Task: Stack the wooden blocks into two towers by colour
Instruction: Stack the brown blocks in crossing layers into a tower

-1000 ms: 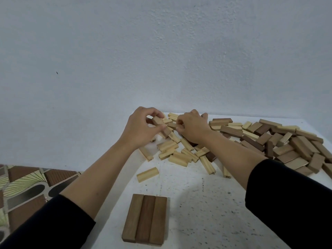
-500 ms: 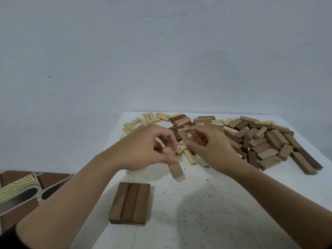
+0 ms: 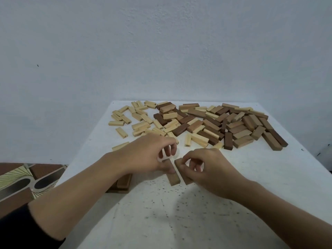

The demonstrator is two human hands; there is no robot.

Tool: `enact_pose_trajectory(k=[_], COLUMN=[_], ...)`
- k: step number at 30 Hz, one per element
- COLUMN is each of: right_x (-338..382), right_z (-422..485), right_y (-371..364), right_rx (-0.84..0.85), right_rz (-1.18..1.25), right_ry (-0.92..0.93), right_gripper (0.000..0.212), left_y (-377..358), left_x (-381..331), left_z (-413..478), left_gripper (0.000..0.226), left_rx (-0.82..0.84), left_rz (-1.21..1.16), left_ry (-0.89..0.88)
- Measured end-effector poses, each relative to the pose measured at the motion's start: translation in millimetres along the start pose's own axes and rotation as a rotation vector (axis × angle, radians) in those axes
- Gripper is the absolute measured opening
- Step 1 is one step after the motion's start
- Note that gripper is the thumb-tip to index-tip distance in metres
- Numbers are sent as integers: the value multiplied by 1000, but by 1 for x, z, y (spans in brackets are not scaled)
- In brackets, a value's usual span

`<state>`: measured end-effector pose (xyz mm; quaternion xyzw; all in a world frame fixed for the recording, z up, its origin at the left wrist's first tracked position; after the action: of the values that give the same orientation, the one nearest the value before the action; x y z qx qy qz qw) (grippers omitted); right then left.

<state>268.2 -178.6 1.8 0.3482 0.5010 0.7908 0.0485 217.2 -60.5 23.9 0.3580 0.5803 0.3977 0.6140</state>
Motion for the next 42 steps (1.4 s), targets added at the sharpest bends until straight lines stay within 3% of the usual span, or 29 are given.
enact_pose_trajectory(k=[9,13,17,22,28,38,42], right_x=[-15,-19,-24,-27,-17,-1,-6], right_z=[67,98,105,105,83,18,1], right_y=[23,1,-13,-8,19,25,26], right_rx=[-214,-61,2,-110,-341,-232,-203], right_rz=[-191,-378,-503,-420,-67,169,9], right_ry=[157,151,153,212,249,111,105], right_gripper=[23,37,33,22,23,27,22], left_y=[11,4,-7,-13,-21,-28,-29], left_x=[1,-3,-11,-18,-24,-27,-25], left_z=[-10,-14,-17,-20,-25,-34,-36], left_gripper=[29,34,44,43,41,49,49], left_rx=[-55,-70,-29,-37,-32,-30,-48], left_rz=[124,219,361,403,462,461,431], left_ry=[-8,-35,-69,-115,-140,-85,-40])
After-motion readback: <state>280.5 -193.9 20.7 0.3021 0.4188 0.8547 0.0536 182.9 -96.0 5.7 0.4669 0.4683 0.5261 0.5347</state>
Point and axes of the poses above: each hand's wrist, its own z-axis towards the middle knuckle, its own y-axis out of the back of the hand, x = y × z, the point moved 9 cm from there along z, towards the middle knuckle, and after that the axes turned 7 degrees about -x, right-handed, at the moved point
